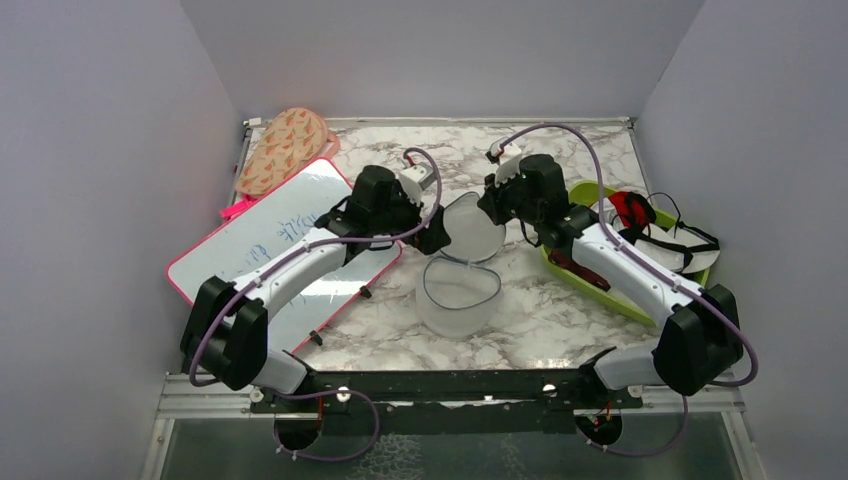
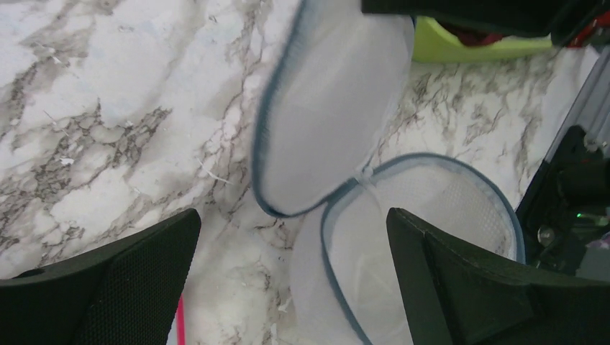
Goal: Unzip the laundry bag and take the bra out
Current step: Close the laundry bag at the center of the board.
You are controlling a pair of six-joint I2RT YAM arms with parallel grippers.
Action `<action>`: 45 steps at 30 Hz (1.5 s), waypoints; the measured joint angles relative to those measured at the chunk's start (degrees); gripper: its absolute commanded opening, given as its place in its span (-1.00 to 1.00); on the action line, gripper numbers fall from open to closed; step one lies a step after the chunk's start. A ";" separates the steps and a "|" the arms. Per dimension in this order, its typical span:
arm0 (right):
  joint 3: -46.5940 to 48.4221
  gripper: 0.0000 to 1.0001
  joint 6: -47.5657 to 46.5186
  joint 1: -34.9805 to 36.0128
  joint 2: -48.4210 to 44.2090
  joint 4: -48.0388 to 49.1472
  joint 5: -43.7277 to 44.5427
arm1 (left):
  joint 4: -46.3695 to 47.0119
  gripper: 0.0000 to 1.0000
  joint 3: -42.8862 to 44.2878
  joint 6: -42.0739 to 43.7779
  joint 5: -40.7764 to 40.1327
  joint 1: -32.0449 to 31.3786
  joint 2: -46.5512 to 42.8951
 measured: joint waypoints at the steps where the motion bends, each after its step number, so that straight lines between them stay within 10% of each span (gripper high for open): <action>1: -0.44 -0.98 -0.02 0.09 -0.33 0.11 -0.57 | 1.22 0.94 -0.26 -0.94 2.03 1.46 0.02; 10: -1.05 -0.99 -0.37 0.09 -1.14 1.60 -5.16 | 18.75 0.64 -2.27 -12.26 20.48 8.79 4.46; 24: -1.05 -0.97 -0.42 0.11 -3.41 1.99 -10.21 | 21.86 -1.00 -3.93 -13.33 25.33 8.07 6.03; 34: -0.17 0.30 1.07 0.11 -4.66 0.15 -13.16 | 18.95 -1.00 -10.91 -2.54 6.67 -0.79 -11.37; 45: 6.60 0.67 2.75 0.13 -18.56 -4.81 -8.70 | 25.14 -1.00 -21.31 7.04 -10.60 -6.36 -22.01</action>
